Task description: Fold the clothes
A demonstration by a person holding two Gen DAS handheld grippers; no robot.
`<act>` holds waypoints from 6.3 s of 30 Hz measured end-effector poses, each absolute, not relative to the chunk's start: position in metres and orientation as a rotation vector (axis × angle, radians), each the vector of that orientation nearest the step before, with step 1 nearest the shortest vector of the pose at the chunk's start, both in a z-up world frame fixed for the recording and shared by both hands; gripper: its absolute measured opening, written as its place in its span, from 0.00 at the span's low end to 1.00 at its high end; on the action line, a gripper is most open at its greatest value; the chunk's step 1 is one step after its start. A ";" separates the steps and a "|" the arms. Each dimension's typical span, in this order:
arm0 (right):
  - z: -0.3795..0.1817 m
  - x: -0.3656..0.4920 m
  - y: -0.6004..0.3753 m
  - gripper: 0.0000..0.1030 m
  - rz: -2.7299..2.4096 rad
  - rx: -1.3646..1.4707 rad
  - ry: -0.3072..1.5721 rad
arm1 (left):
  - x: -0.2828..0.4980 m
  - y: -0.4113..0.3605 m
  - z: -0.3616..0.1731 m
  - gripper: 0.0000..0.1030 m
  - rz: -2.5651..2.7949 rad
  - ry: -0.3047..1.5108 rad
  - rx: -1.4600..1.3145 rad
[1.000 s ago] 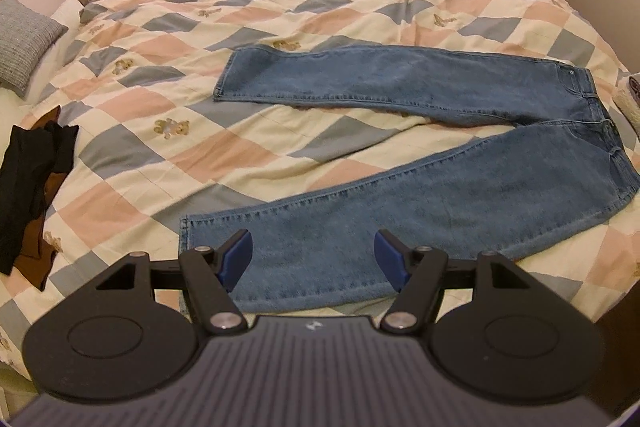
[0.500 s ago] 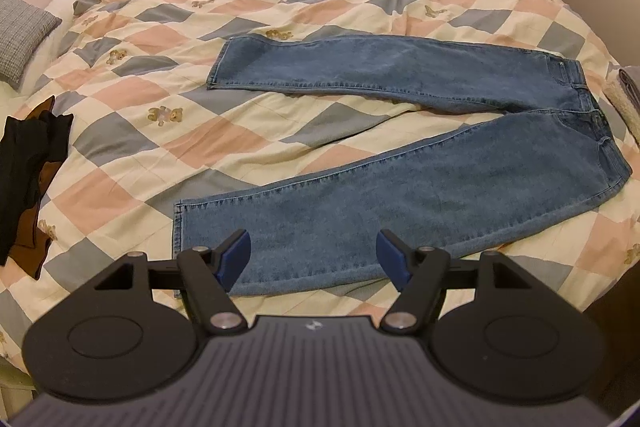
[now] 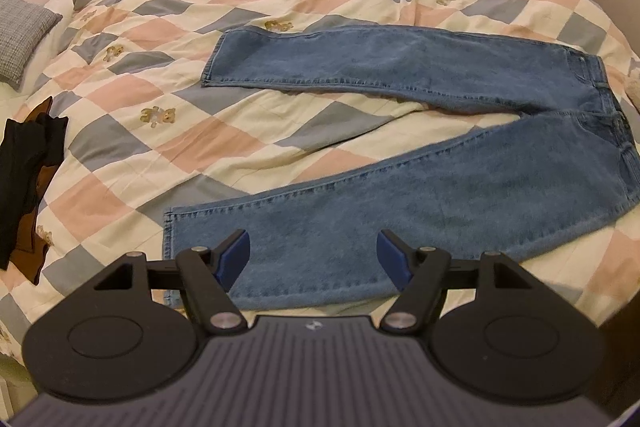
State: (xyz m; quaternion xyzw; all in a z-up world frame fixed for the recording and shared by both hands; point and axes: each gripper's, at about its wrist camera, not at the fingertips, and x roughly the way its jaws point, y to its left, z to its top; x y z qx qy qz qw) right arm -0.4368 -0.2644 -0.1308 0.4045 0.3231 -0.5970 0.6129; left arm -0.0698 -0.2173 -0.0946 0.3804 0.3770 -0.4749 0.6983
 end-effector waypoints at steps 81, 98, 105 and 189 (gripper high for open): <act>-0.234 -0.416 -0.562 0.08 -0.629 -0.059 1.101 | 0.188 -0.417 -0.236 0.05 -1.237 0.314 1.165; -0.276 -0.459 -0.323 0.53 -0.796 0.480 1.216 | 0.070 -0.079 -0.275 0.40 -0.926 1.056 0.564; -0.256 -0.451 -0.304 0.58 -0.934 0.632 1.079 | 0.151 -0.032 -0.269 0.48 -0.812 1.227 -0.109; -0.342 -0.639 -0.370 0.20 -1.674 1.421 0.096 | 0.131 -0.064 -0.328 0.51 -0.647 1.315 -0.044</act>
